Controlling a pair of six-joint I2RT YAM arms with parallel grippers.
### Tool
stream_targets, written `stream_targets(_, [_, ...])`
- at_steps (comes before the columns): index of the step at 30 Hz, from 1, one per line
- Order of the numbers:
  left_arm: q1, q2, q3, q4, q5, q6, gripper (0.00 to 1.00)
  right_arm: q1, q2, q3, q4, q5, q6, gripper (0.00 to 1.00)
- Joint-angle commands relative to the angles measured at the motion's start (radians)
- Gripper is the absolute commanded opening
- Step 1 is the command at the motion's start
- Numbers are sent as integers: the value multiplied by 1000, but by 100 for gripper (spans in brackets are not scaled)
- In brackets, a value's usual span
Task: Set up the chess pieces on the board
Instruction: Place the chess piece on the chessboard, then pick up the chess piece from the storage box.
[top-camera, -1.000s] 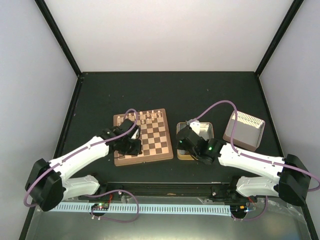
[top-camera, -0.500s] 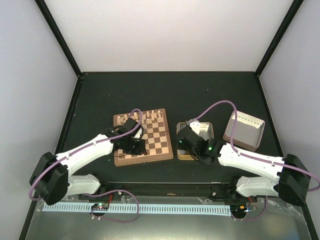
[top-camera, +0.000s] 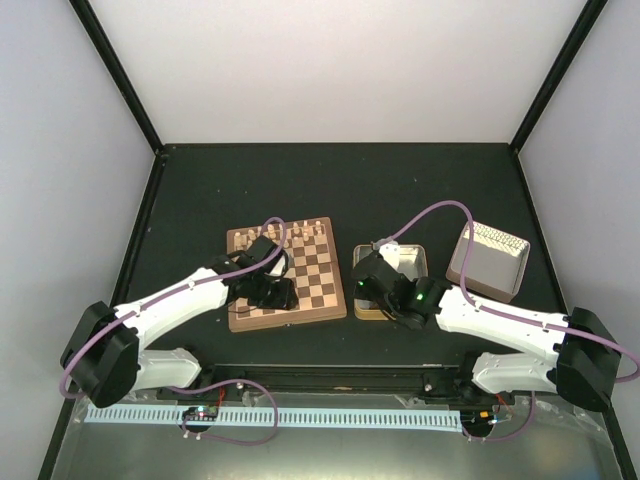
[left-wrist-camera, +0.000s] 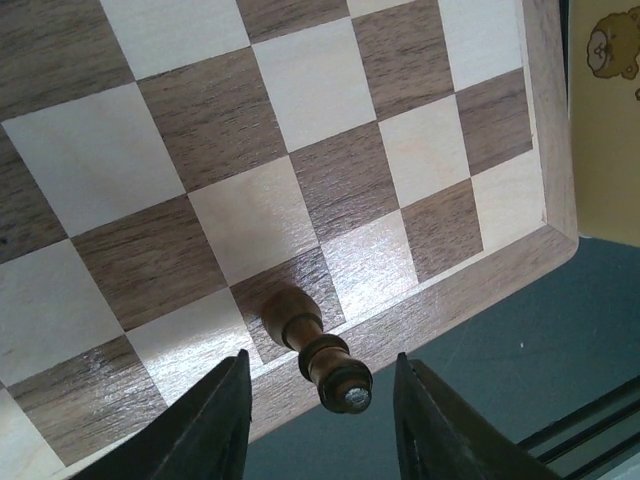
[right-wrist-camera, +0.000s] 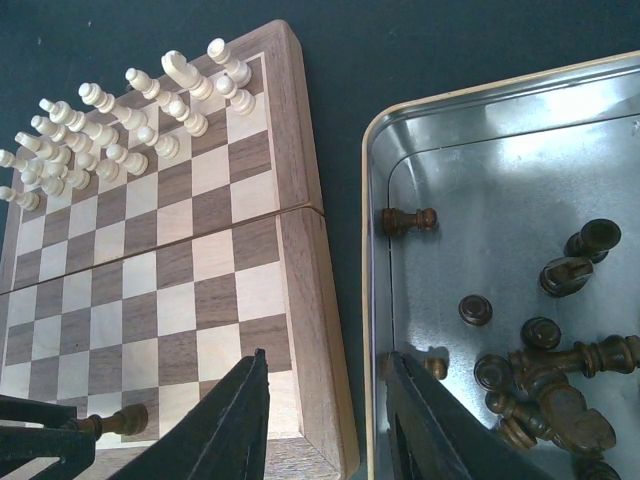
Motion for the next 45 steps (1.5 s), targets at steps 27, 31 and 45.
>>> stream_targets(27, [2,-667,-131,200,-274,-35,64,-285,160,29,-158,-169,-245,24])
stream_targets(31, [3,-708,-143,197,-286,-34,66,-285,216,53,-147,-159,-250,25])
stream_targets(45, [3,-683,-136,166,-291,-14,67,-287,370,128,-189,-68,-233,25])
